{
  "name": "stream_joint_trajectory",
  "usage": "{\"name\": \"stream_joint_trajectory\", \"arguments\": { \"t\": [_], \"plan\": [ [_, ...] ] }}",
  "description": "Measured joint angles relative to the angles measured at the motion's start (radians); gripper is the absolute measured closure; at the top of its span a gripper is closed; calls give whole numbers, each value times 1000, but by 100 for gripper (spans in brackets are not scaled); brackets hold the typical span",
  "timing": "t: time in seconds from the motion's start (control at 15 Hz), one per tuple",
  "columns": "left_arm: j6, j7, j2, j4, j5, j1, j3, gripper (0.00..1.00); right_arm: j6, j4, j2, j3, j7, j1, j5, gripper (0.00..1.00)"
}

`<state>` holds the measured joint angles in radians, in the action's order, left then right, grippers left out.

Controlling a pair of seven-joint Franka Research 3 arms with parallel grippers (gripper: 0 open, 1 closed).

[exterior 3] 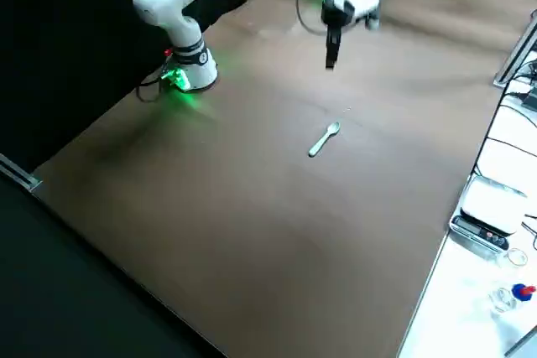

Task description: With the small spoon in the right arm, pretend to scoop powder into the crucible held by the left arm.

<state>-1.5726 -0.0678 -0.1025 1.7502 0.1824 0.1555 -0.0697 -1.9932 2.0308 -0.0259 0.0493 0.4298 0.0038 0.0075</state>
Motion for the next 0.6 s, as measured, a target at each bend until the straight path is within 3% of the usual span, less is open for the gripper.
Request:
{"name": "stream_joint_trajectory", "arguments": {
  "t": [0.33,0.6],
  "plan": [
    [-119,171,-33,132,47,48,0,0,-251,49,-199,-4,332,-14,-1,2],
    [-215,299,-101,155,102,111,0,0,-382,44,-324,-7,674,-63,-2,9]
  ]
}}
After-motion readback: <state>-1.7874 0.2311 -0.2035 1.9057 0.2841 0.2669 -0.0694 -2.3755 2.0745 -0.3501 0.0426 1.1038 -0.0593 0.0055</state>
